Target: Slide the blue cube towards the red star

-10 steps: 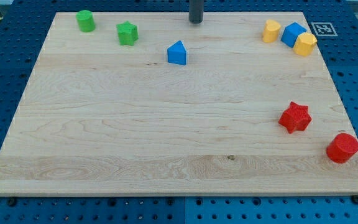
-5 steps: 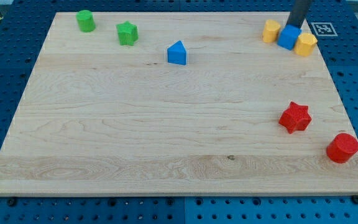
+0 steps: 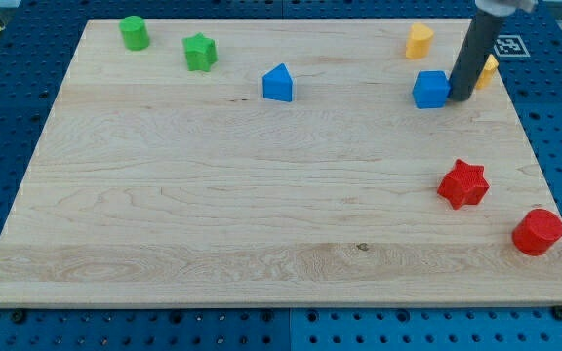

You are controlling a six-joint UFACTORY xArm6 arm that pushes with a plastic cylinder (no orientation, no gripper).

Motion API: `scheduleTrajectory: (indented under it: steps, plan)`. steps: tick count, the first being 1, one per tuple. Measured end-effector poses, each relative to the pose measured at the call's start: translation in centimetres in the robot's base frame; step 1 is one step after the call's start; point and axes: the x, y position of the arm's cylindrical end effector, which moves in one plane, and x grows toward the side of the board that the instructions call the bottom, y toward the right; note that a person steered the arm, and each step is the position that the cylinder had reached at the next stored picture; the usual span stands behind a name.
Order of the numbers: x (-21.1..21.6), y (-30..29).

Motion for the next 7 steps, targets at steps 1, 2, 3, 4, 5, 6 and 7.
scheduleTrajectory:
  steps: [1, 2, 3, 4, 5, 6, 7]
  plan:
    - [-0.8, -0.6]
    - [-3.0, -0.6]
    - [-3.7, -1.1]
    - [-3.7, -3.4]
    - [-5.5, -5.0]
    - [-5.4, -5.9]
    - [-1.6, -5.8]
